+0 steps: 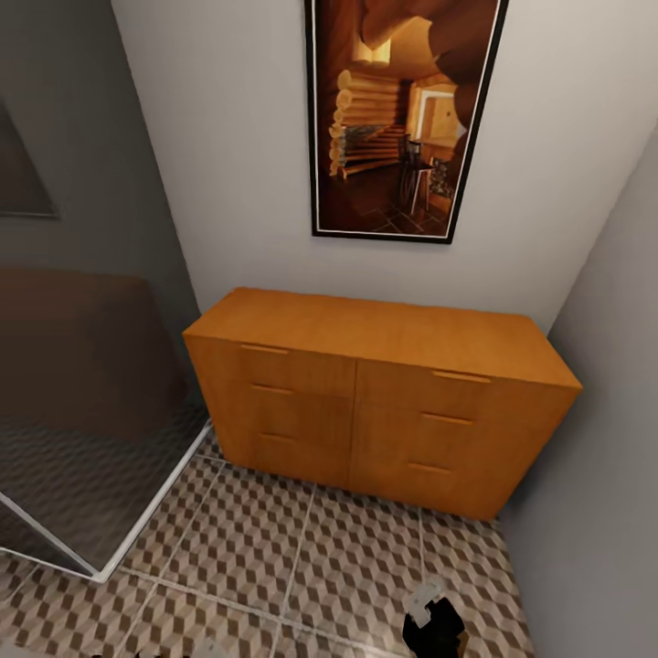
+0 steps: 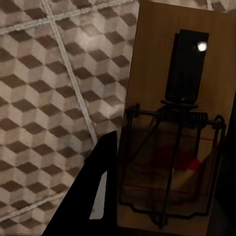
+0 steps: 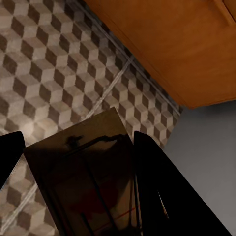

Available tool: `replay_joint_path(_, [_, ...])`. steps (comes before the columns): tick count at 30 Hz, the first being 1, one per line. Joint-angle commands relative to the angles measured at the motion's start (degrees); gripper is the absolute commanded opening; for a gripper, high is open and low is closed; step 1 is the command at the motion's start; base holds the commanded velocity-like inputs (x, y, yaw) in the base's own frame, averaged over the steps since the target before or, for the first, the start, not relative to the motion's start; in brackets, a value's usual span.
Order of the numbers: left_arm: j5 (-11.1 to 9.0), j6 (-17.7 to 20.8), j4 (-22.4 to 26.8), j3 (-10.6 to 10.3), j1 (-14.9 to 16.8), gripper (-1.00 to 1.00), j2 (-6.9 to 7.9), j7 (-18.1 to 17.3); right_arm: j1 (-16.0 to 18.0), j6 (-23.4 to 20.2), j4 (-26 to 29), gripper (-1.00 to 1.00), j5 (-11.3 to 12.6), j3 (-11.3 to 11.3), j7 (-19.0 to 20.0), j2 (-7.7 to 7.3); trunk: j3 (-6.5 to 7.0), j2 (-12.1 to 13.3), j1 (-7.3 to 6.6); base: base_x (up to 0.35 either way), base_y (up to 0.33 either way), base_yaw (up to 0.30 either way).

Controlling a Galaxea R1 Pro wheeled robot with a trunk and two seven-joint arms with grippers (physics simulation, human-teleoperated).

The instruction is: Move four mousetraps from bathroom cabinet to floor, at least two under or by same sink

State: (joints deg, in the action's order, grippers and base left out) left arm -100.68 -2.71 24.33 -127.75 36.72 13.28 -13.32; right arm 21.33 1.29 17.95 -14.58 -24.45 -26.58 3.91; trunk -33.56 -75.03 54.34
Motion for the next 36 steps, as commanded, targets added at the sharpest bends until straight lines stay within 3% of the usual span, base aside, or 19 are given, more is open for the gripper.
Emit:
replay_joint_path(1, [-0.6,-0.3,0.1,-0.5,0.1,-1.0,-0.01,-0.3,0.0,0.2,-0.2,-1.0,-0.1,-0.2,-0.3,0.01,-0.05,0.0,0.0,0.0,0.0,0.289])
replay_joint_path(36, [-0.6,-0.2,0.1,-0.5,0.1,-1.0,0.0,-0.3,0.0,0.3,-0.7,-1.0,-0.1,-0.2,-0.2,-0.05,-0.05,0.0,0.0,0.0,0.0,0.289])
